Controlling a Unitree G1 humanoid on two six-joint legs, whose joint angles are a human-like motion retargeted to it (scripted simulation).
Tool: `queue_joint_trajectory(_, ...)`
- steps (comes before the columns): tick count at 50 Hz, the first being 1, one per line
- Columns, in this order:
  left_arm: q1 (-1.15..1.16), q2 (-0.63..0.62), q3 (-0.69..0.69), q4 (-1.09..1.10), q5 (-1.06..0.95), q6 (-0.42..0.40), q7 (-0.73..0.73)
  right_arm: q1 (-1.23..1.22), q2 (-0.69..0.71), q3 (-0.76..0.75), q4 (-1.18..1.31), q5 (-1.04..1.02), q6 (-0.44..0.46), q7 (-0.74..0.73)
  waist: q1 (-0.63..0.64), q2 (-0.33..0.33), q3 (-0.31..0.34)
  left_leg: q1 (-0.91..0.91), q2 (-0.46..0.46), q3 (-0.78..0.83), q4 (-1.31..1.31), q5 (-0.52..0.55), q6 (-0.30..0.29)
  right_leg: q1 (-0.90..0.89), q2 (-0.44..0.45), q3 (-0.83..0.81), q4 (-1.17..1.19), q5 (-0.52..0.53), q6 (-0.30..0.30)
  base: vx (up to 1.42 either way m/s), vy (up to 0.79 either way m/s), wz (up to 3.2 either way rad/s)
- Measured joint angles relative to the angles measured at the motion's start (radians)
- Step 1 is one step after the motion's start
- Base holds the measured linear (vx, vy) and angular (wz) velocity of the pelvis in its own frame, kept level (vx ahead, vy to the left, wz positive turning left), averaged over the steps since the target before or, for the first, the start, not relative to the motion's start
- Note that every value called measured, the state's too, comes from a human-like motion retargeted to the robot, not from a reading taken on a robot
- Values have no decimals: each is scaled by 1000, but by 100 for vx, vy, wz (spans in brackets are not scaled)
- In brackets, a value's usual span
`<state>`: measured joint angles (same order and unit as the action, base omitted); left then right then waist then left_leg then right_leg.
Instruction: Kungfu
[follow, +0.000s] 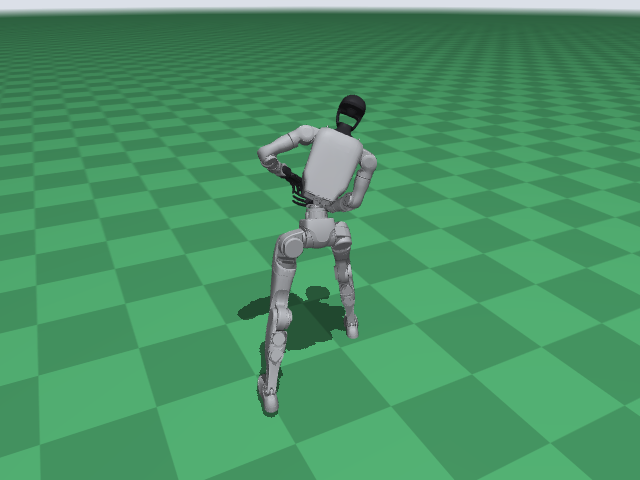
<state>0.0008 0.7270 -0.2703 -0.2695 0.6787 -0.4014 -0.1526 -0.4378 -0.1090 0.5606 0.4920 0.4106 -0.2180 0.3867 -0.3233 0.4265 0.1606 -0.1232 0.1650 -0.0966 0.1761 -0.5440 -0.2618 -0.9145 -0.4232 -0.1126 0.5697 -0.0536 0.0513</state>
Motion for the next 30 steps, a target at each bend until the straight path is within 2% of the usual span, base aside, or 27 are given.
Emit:
queue_joint_trajectory(7,67,57,-9,-109,109,73,-39,52,10,27,-13,82,-19,-54,46,16,-19,40,7,10,-22,-11,0,95,-11,-85,-103,74,7,0,20,-13)
queue_joint_trajectory(12,55,13,-4,-44,86,71,-14,39,-8,-12,14,74,-9,-43,11,20,-10,35,15,51,-5,24,0,98,-17,-164,-118,74,-50,-4,3,-49)
queue_joint_trajectory(15,26,-29,8,18,26,53,-22,32,-15,-48,21,53,-22,-37,-17,31,-15,33,33,75,-4,67,0,82,-24,-233,-74,19,-125,-1,-18,-57)
queue_joint_trajectory(18,-19,-64,28,73,-60,51,-23,33,-29,-94,14,34,-45,-37,-33,46,-37,43,60,105,-10,132,0,68,-35,-314,12,-121,-203,9,-30,-66)
queue_joint_trajectory(20,-57,-85,50,101,-110,61,-13,34,-45,-127,8,35,-62,-46,-37,45,-60,61,69,124,-11,197,0,75,-59,-381,72,-211,-228,15,-48,-61)
queue_joint_trajectory(23,-138,-109,81,142,-183,96,55,40,-75,-189,-12,63,-85,-62,-71,16,-81,112,80,118,3,355,0,117,-54,-383,100,-180,-156,17,-76,-34)
queue_joint_trajectory(26,-235,-127,97,175,-252,140,176,45,-110,-257,-58,106,-92,-72,-91,-28,-92,149,110,139,61,564,10,172,4,-337,115,-228,-81,20,-68,-53)
queue_joint_trajectory(28,-321,-146,88,205,-319,173,272,42,-150,-309,-101,140,-96,-83,-102,-78,-96,146,113,162,154,691,60,231,16,-314,110,-264,-42,16,-67,-54)
queue_joint_trajectory(30,-415,-174,68,243,-405,188,354,42,-201,-363,-150,172,-106,-101,-99,-134,-98,120,72,126,284,758,135,302,33,-294,91,-291,-19,20,-63,-90)
